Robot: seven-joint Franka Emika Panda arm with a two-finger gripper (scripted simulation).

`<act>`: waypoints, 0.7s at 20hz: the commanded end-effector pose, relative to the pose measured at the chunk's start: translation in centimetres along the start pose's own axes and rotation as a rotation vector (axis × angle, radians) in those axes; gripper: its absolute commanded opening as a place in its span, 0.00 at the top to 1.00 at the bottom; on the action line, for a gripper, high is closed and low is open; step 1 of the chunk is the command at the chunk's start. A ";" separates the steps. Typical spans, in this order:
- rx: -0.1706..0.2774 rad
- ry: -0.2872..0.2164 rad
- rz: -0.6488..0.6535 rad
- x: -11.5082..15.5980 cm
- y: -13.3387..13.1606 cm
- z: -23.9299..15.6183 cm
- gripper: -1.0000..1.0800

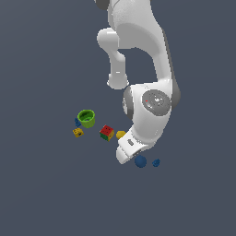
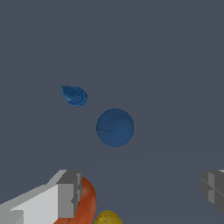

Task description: Pick up a designated object from a clutter of objects.

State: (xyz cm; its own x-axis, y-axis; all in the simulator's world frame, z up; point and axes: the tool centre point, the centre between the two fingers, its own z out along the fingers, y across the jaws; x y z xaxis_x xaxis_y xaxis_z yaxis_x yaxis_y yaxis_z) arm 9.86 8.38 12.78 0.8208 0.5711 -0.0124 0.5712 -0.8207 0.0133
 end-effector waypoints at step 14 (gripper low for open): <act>0.013 0.012 -0.110 2.2 -1.5 4.6 0.04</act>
State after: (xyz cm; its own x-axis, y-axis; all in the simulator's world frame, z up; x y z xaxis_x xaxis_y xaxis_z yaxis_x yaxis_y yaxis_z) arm 10.79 10.76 8.16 0.7530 0.6580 -0.0019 0.6580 -0.7530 -0.0007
